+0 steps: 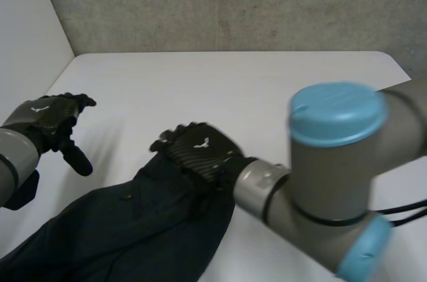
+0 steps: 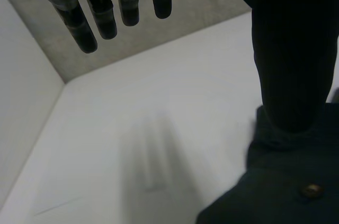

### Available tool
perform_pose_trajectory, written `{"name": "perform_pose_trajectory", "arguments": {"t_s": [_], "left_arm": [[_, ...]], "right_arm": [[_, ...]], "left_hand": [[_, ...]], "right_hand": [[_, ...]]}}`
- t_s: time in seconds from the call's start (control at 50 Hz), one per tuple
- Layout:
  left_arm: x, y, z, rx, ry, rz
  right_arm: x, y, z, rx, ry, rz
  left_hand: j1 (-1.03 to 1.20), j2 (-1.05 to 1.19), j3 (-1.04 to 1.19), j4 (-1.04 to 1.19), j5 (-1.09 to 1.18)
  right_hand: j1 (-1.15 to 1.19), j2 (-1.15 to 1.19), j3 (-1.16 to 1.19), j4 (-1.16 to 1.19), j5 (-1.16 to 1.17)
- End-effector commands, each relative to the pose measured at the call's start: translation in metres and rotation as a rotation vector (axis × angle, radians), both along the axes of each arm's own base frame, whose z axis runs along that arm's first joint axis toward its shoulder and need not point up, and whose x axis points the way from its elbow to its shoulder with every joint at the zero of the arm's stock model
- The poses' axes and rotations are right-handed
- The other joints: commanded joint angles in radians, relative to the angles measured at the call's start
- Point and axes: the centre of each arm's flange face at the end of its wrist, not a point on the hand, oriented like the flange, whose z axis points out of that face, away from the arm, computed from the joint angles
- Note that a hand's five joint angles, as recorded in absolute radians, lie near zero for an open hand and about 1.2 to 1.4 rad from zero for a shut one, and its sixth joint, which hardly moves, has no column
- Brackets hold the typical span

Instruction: Fold the shorts.

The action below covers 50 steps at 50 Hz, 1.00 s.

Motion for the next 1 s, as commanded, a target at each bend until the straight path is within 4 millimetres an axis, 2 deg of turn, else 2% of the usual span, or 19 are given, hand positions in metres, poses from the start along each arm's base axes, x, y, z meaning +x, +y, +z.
{"name": "perform_pose_trajectory", "arguments": {"t_s": [0.02,0.1,0.12,0.2,0.22,0.28,0.34,0.44,0.48,0.6,0.84,0.92,1.0], "left_arm": [[0.007,0.005,0.001,-0.042,0.014,0.019],[0.009,0.010,0.002,-0.046,0.016,0.024],[0.010,0.011,0.002,-0.048,0.016,0.025],[0.011,0.018,0.001,-0.045,0.016,0.024],[0.012,0.020,0.000,-0.043,0.015,0.024],[0.013,0.026,-0.003,-0.038,0.013,0.022],[0.014,0.031,-0.006,-0.027,0.010,0.018],[0.012,0.035,-0.012,0.000,0.011,-0.006],[0.010,0.038,-0.014,0.019,0.015,-0.029],[0.004,0.048,-0.017,0.071,0.028,-0.097],[-0.019,0.086,-0.033,0.176,0.005,-0.261],[-0.023,0.081,-0.047,0.197,-0.005,-0.267],[-0.027,0.070,-0.062,0.208,-0.021,-0.252]], "right_arm": [[0.032,0.008,-0.034,0.051,0.000,0.055],[0.040,0.001,-0.054,0.066,0.027,0.042],[0.041,0.000,-0.056,0.064,0.027,0.039],[0.047,-0.009,-0.052,0.029,0.013,0.011],[0.048,-0.013,-0.048,0.011,0.004,-0.011],[0.049,-0.021,-0.039,-0.026,-0.010,-0.058],[0.045,-0.039,-0.026,-0.087,-0.019,-0.169],[0.017,-0.084,-0.002,-0.223,0.012,-0.432],[0.012,-0.090,0.005,-0.263,0.020,-0.479],[0.006,-0.096,0.018,-0.365,0.020,-0.539],[-0.009,-0.097,0.020,-0.368,0.046,-0.561],[-0.025,-0.106,0.028,-0.368,0.047,-0.604],[-0.039,-0.105,0.035,-0.364,0.050,-0.626]], "left_hand": [[0.025,-0.006,-0.021,-0.012,-0.027],[0.020,-0.012,-0.027,-0.018,-0.033],[0.020,-0.012,-0.027,-0.018,-0.033],[0.020,-0.012,-0.027,-0.018,-0.033],[0.022,-0.009,-0.024,-0.015,-0.030],[0.025,-0.006,-0.021,-0.012,-0.027],[0.028,-0.003,-0.018,-0.009,-0.024],[0.034,0.003,-0.012,-0.003,-0.018],[0.037,0.006,-0.009,0.000,-0.015],[0.043,0.012,-0.003,0.006,-0.009],[0.049,0.018,0.002,0.012,-0.003],[0.052,0.020,0.005,0.015,0.000],[0.099,0.067,0.052,0.062,0.046]], "right_hand": [[0.076,0.032,0.018,-0.004,-0.006],[0.245,0.202,0.188,0.166,0.164],[0.371,0.328,0.314,0.291,0.290],[1.177,1.134,1.120,1.098,1.096],[1.240,1.196,1.182,1.160,1.158],[1.240,1.197,1.183,1.161,1.159],[1.240,1.197,1.183,1.161,1.159],[1.240,1.197,1.183,1.161,1.159],[1.240,1.197,1.183,1.161,1.159],[1.240,1.197,1.183,1.161,1.159],[1.240,1.197,1.183,1.161,1.159],[1.240,1.197,1.183,1.161,1.159],[1.240,1.197,1.183,1.161,1.159]]}}
